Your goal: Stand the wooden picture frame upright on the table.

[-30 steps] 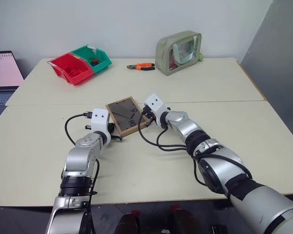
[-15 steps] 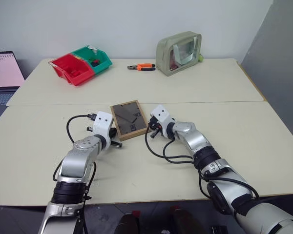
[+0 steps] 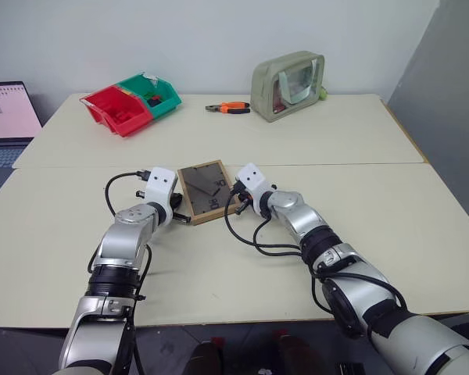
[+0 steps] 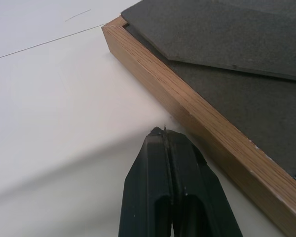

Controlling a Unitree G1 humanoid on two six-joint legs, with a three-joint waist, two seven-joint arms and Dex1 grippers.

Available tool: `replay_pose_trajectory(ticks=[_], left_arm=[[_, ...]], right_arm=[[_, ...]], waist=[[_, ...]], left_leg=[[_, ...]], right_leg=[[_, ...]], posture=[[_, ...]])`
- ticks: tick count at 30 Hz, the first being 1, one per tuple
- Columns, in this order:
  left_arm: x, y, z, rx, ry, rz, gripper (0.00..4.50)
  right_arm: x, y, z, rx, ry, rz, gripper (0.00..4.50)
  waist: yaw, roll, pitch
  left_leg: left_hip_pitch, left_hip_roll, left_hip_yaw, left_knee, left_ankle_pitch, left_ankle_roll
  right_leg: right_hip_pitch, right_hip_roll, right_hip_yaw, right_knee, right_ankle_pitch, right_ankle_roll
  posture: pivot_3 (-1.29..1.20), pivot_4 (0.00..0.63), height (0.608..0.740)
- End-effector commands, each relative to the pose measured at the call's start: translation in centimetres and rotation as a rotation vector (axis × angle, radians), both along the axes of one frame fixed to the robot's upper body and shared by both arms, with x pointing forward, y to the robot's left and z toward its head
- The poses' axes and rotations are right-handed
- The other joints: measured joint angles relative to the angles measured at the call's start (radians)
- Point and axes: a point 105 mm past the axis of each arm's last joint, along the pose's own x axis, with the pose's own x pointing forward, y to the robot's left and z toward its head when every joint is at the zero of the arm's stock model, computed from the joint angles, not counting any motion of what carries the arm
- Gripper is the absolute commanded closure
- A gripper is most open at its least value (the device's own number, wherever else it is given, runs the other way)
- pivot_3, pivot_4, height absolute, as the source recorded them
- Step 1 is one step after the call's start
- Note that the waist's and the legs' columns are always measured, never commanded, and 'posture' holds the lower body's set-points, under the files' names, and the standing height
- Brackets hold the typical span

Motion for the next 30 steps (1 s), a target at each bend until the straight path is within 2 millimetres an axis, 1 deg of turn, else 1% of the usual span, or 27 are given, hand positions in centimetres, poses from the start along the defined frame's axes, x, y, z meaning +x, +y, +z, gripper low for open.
replay_pose_trajectory(ticks=[1,7,12,16,19,22,27,30], left_arm=[[-0.3,-2.5,0.5,-0.007,-0.015,-0.087,4.49],[-2.3,-4.3,0.1,0.021,0.014,-0.178,4.49],[-3.5,-5.8,-0.2,0.032,0.036,-0.240,4.49],[-4.5,-7.5,-0.7,0.021,0.064,-0.308,4.49],[-5.0,-8.0,-1.3,0.030,0.081,-0.334,4.49],[-5.3,-8.6,-1.4,0.024,0.089,-0.357,4.49],[-6.7,-10.4,-1.8,0.013,0.124,-0.450,4.49],[-7.2,-11.2,-2.1,0.016,0.137,-0.484,4.49]], right_arm=[[-0.5,2.0,2.5,0.053,-0.057,0.082,4.50],[-1.9,2.0,2.5,0.055,-0.047,0.161,4.50],[-3.5,1.3,2.2,0.035,-0.040,0.201,4.50],[-4.9,0.1,1.5,0.014,-0.018,0.220,4.50],[-5.5,-1.4,0.8,-0.018,-0.003,0.209,4.50],[-6.3,-2.5,0.4,-0.027,0.018,0.195,4.50],[-7.8,-4.2,0.6,-0.027,0.035,0.170,4.50],[-8.3,-4.7,0.7,-0.027,0.042,0.162,4.50]], waist=[[0.001,0.000,0.000],[-0.001,0.000,0.000],[0.000,0.000,0.000],[0.004,0.000,0.000],[0.007,0.000,0.000],[0.013,0.000,0.000],[0.021,0.000,0.000],[0.023,0.000,0.000]], left_leg=[[0.000,0.000,0.000,0.000,0.000,0.000],[-0.001,0.001,0.000,-0.001,0.000,0.000],[-0.001,0.000,-0.001,0.000,0.000,0.000],[-0.001,0.000,-0.001,0.000,0.000,0.000],[0.000,0.000,-0.002,0.000,0.000,0.000],[0.001,0.000,-0.002,0.000,0.000,0.000],[0.001,-0.002,-0.003,0.000,0.000,0.000],[0.001,-0.002,-0.003,0.000,0.000,0.000]], right_leg=[[0.000,0.000,0.000,0.000,0.000,0.000],[0.000,0.000,0.000,-0.001,0.000,0.000],[0.000,0.000,0.000,-0.001,0.000,0.000],[0.001,0.000,-0.001,-0.001,0.000,0.000],[0.002,0.000,-0.001,-0.001,0.000,0.000],[0.004,0.000,-0.001,-0.002,-0.001,0.001],[0.005,0.000,-0.002,-0.003,-0.002,0.003],[0.006,0.000,-0.002,-0.003,-0.002,0.003]], posture=[[0.00,0.150,0.740],[0.00,0.150,0.740],[0.00,0.150,0.740],[0.00,0.150,0.740],[0.00,0.150,0.740],[0.00,0.150,0.740],[0.00,0.150,0.740],[0.00,0.150,0.740]])
